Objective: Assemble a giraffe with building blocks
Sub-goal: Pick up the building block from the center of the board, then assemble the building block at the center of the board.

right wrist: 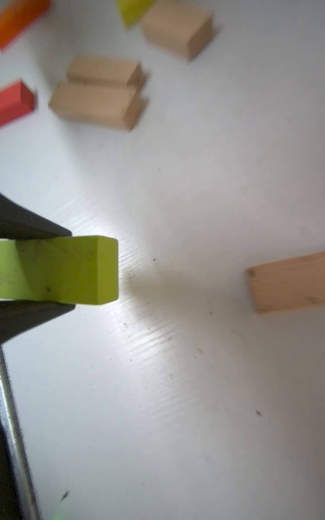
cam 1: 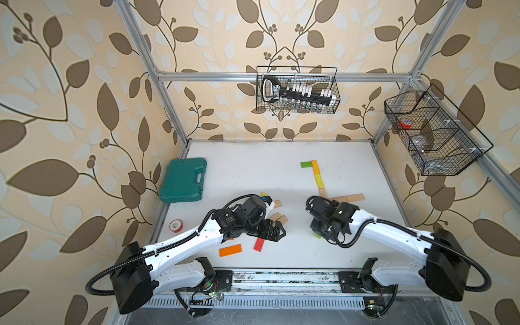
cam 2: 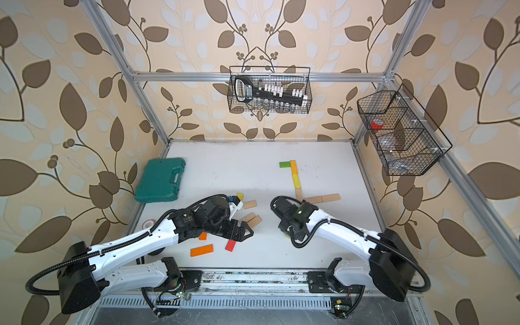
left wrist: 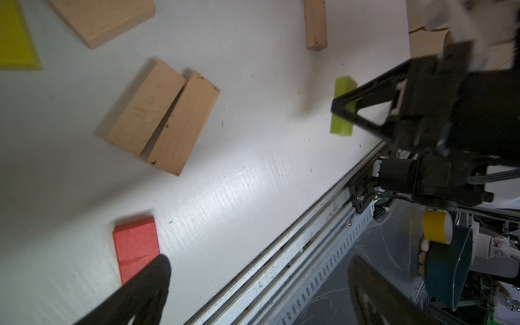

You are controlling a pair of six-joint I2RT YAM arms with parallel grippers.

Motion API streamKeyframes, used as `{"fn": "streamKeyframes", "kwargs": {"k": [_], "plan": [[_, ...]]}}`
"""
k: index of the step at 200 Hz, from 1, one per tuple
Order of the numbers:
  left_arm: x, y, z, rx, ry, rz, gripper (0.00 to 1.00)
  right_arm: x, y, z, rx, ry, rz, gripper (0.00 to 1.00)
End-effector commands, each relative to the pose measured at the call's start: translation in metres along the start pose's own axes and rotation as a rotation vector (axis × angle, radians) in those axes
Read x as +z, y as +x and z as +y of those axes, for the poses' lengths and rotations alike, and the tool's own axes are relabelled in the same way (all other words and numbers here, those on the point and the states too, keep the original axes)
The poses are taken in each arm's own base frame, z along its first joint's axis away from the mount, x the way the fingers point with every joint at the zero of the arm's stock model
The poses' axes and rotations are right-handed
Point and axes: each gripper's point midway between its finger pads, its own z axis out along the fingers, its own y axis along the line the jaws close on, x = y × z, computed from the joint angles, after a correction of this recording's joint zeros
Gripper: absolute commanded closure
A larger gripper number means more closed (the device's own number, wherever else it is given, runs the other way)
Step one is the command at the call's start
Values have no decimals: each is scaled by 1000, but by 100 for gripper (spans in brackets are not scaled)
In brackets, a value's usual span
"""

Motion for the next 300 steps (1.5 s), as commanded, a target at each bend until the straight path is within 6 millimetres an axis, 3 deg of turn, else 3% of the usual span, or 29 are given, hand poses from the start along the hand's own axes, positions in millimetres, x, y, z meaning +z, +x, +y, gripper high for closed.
{"fn": "streamKeyframes", "kwargs": {"k": [1, 36, 56, 76, 93, 107, 148, 162, 183, 200, 243, 300], "plan": [[-4, -15, -22, 60, 60, -32, 2, -39, -60, -19, 146, 18, -152, 89], [3, -21, -30, 67, 87, -20, 2, -72, -145, -50, 277, 23, -334, 89], [3, -23, -34, 77, 98, -20, 2, -70, -175, -67, 221, 77, -373, 93], [4, -25, -37, 92, 107, -21, 2, -57, -192, -84, 138, 145, -330, 100], [7, -29, -42, 108, 125, -19, 2, -50, -201, -83, 68, 133, -288, 100], [9, -34, -47, 124, 137, -22, 2, -58, -213, -73, -3, 92, -303, 100], [8, -46, -59, 172, 169, -55, 2, -125, -251, -38, -266, -12, -528, 100], [4, -49, -60, 188, 158, -66, 2, -137, -254, -42, -350, 38, -553, 100], [-5, -53, -59, 218, 132, -97, 1, -138, -253, -50, -502, 127, -527, 100], [-12, -57, -57, 238, 103, -124, 1, -121, -241, -53, -653, 152, -453, 100], [-25, -60, -54, 260, 73, -168, 1, -71, -214, -76, -806, 214, -319, 100], [-15, -55, -54, 253, 112, -163, 1, -12, -172, -111, -949, 261, -143, 100]]}}
